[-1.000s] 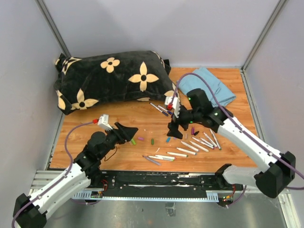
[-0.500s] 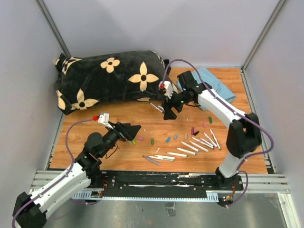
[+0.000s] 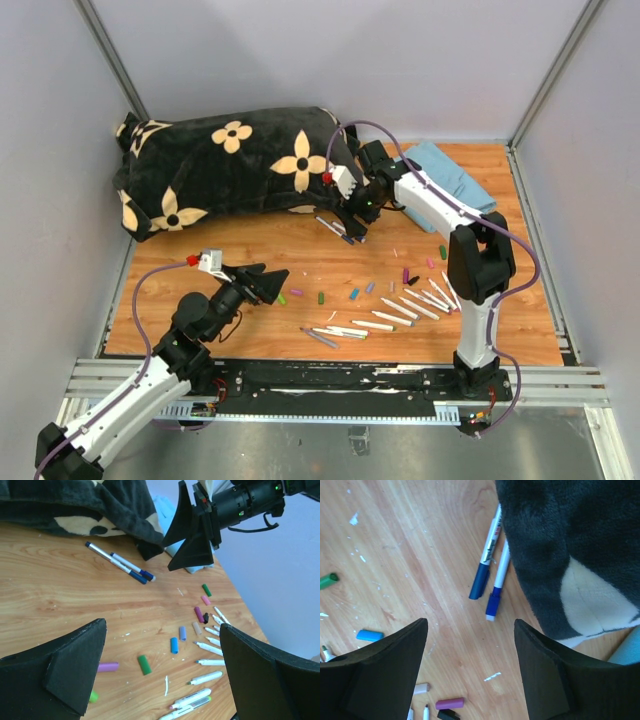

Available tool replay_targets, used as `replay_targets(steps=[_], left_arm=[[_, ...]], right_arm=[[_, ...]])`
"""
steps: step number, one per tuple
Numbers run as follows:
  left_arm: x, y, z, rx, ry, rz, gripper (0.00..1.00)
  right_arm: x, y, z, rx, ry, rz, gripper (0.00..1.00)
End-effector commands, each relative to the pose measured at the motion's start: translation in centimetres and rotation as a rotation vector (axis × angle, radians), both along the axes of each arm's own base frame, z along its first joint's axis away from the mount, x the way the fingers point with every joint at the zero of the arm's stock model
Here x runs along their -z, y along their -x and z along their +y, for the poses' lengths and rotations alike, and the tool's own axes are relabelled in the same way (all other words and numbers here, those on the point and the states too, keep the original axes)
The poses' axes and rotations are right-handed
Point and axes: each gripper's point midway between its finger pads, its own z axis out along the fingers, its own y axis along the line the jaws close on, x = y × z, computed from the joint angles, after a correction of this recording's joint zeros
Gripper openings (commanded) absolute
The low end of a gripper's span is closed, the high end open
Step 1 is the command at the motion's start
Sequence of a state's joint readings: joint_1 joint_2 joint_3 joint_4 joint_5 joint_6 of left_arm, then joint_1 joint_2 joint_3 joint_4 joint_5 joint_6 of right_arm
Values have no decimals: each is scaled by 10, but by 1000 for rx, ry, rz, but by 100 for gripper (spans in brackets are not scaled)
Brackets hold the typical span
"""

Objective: Open the pen caps
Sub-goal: Pick up the pen from the center of the board.

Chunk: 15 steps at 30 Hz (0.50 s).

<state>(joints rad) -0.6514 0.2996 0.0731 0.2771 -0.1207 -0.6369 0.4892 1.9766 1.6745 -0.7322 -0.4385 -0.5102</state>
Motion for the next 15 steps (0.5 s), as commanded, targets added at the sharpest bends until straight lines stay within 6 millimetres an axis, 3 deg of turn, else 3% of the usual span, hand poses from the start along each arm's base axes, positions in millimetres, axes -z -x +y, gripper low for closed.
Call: replay_targets(steps=[1, 15], left_arm=[[11, -3, 7, -33, -62, -7, 99], [21, -3, 6, -32, -57, 25, 99]], right_arm=[[5, -8, -7, -30, 77, -40, 72], [22, -28, -24, 1, 84, -16, 74]])
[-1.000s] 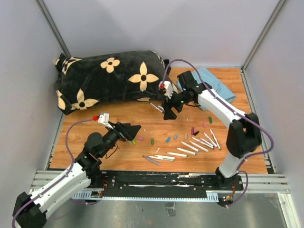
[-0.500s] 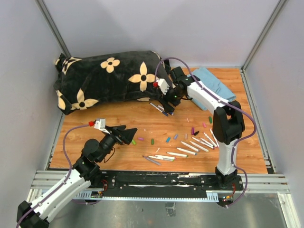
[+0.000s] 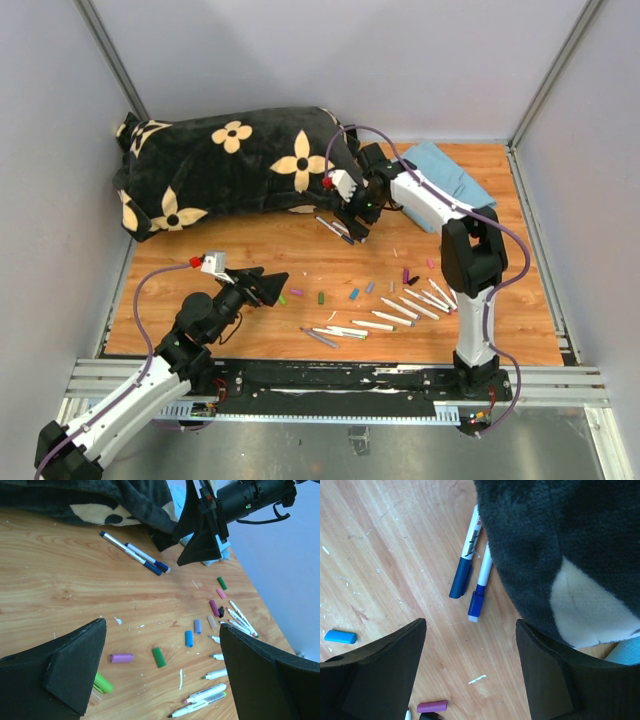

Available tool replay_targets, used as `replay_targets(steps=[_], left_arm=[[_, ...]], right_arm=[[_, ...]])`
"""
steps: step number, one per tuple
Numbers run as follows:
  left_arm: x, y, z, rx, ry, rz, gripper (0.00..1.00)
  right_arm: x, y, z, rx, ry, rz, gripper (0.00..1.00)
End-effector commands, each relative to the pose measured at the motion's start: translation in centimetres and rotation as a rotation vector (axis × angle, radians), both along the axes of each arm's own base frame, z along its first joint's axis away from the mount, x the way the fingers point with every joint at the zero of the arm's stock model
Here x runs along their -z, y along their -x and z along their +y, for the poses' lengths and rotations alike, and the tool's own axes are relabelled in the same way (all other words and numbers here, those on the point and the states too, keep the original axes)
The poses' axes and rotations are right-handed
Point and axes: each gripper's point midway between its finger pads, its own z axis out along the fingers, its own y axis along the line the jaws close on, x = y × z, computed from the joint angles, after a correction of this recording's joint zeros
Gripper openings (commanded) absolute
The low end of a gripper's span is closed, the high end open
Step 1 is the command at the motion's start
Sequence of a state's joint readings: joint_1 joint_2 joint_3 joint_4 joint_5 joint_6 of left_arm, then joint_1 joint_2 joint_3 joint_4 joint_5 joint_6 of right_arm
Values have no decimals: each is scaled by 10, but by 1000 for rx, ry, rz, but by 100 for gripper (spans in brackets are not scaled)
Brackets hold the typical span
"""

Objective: Open the pen caps
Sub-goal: Pick up the pen from the center of the board.

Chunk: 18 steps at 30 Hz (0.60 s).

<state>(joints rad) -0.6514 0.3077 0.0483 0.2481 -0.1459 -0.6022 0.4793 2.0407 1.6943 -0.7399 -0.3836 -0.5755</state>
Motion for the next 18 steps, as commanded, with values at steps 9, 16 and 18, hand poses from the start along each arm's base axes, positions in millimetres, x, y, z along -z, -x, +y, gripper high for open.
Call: replay_targets(steps=[9, 16, 18], left_arm=[[-2, 0, 0, -3, 24, -1, 99], [1, 0, 0, -5, 22, 7, 99], [1, 0, 1, -6, 20, 7, 99]], right_arm=[[7, -26, -10, 35, -6, 14, 62], [17, -31, -1, 43, -8, 59, 41], [19, -29, 3, 33, -8, 66, 39]])
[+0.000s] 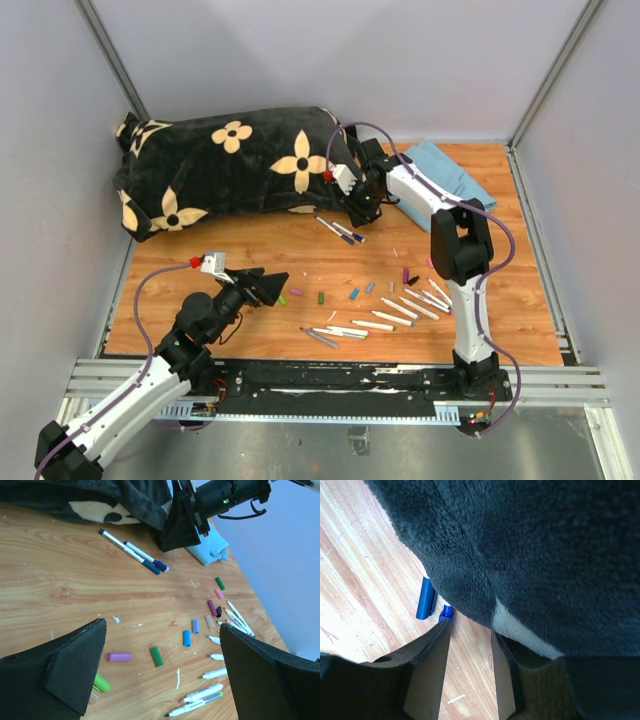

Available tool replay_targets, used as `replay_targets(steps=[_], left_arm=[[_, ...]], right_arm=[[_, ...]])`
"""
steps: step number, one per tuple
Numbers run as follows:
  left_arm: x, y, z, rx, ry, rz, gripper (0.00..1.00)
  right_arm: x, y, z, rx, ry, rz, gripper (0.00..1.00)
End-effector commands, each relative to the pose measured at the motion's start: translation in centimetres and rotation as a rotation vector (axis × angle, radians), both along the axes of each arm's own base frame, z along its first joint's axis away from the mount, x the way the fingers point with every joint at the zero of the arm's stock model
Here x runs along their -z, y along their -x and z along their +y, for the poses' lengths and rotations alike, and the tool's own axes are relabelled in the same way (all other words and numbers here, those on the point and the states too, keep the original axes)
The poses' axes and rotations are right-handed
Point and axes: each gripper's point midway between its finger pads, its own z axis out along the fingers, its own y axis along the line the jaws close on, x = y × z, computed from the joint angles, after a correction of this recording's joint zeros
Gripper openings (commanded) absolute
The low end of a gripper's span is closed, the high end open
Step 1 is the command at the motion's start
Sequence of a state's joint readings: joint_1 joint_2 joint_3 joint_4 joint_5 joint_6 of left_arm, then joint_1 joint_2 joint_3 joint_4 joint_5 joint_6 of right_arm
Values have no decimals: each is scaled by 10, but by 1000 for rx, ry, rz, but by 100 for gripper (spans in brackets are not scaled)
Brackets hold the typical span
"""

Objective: Open the pen caps
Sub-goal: Pick up the pen from the center of the board.

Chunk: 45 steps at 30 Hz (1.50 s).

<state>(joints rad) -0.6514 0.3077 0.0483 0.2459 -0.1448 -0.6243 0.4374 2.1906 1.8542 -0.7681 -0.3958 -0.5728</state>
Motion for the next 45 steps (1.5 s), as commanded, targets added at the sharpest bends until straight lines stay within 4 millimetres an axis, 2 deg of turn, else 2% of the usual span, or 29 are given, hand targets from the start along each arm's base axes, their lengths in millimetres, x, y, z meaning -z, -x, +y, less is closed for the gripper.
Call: replay_targets(steps=[1, 18, 31, 39, 40, 45], left_arm=[[1, -1, 1, -7, 2, -6, 99], [2, 0, 1, -2, 3, -4, 99], [3, 1, 0, 2, 4, 0, 99], [4, 1, 0, 1, 1, 4, 99], [5, 1, 1, 0, 0, 5, 99], [4, 1, 0, 4, 2, 5, 99]], right_arm=[[2, 8, 7, -12, -4, 46, 39], [27, 16, 23, 1, 2, 127, 41], [46, 23, 21, 7, 45, 158, 35], [60, 23, 11, 2, 160, 120, 32], [61, 23, 10, 0, 168, 119, 31], [62, 26, 4, -3, 197, 124, 13]])
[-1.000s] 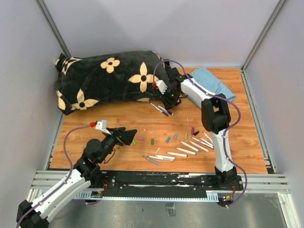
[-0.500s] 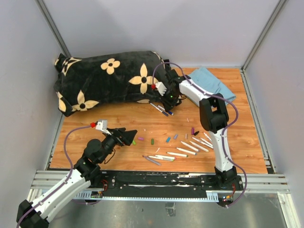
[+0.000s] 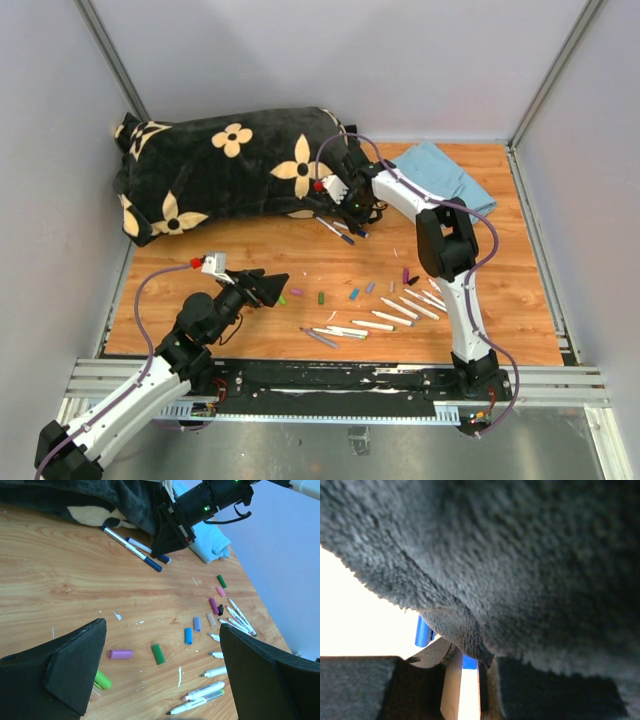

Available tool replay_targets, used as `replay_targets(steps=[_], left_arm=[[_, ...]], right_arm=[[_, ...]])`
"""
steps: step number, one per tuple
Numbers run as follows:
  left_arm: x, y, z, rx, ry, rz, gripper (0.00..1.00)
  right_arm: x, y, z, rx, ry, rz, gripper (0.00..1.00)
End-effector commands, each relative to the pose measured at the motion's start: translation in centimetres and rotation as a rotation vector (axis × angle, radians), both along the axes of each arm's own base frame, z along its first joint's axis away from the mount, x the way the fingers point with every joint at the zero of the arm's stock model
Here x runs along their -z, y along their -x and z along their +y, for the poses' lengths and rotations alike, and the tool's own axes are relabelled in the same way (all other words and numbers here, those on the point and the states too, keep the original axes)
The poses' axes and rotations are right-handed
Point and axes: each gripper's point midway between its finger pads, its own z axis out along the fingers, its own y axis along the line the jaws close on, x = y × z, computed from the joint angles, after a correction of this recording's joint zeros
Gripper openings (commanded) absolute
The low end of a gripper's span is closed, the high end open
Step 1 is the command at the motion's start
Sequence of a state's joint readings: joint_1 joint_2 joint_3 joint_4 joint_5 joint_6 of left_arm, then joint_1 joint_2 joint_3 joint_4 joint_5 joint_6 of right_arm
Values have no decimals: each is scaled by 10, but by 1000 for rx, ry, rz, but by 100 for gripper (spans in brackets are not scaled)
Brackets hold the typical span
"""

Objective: Open the pen caps
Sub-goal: Pick up the pen from the center of the board.

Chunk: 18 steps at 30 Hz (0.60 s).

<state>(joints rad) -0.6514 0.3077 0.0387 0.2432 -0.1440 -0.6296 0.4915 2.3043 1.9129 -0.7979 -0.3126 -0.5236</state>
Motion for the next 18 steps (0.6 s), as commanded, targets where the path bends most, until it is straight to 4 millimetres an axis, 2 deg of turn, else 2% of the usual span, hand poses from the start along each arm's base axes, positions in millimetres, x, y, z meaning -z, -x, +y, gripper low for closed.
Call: replay_targets(steps=[1, 5, 11, 18], left_arm=[[-1, 1, -1, 6, 5, -7, 99], [-3, 2, -3, 21, 16, -10, 99], [-9, 8, -14, 87, 52, -39, 99], [-15, 14, -27, 166, 85, -60, 99]], right_arm=[[21, 19, -8, -20, 94, 61, 10], [5, 16, -10, -12, 72, 37, 1], [-27, 20, -9, -9, -21, -12, 1], [-52, 38, -1, -29, -130, -2, 1]])
